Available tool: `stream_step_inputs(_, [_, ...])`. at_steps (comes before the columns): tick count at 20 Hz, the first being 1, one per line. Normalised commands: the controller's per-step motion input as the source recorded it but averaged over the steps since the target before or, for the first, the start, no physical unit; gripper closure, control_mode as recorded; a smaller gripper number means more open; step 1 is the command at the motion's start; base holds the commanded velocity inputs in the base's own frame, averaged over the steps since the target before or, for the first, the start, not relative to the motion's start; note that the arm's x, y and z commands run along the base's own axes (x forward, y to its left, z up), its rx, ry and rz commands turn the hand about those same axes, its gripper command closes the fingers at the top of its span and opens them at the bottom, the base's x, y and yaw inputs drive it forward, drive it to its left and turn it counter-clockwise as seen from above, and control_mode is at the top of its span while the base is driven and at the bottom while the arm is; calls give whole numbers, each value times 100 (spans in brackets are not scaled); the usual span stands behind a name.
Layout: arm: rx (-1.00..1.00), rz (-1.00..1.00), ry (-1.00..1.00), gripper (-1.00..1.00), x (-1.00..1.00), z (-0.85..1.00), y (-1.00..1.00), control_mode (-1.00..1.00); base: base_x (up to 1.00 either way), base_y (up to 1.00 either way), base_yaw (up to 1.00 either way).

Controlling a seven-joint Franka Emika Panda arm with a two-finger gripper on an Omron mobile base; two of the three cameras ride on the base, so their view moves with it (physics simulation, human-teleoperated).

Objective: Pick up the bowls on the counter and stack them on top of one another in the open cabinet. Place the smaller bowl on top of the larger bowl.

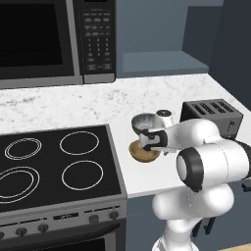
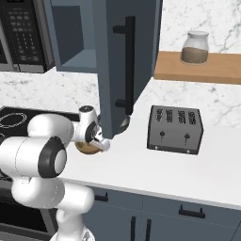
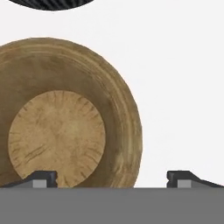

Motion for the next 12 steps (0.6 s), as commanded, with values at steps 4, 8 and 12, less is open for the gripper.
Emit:
stream_step_inputs(4, [0, 0, 0, -100, 0, -38, 0, -100, 0, 0, 0])
stream_step_inputs(8, [0, 0, 0, 100, 2, -23, 0, -100, 0, 0, 0])
stream_step_inputs(12, [0, 0, -1, 100, 0, 3, 0, -100, 0, 0, 0])
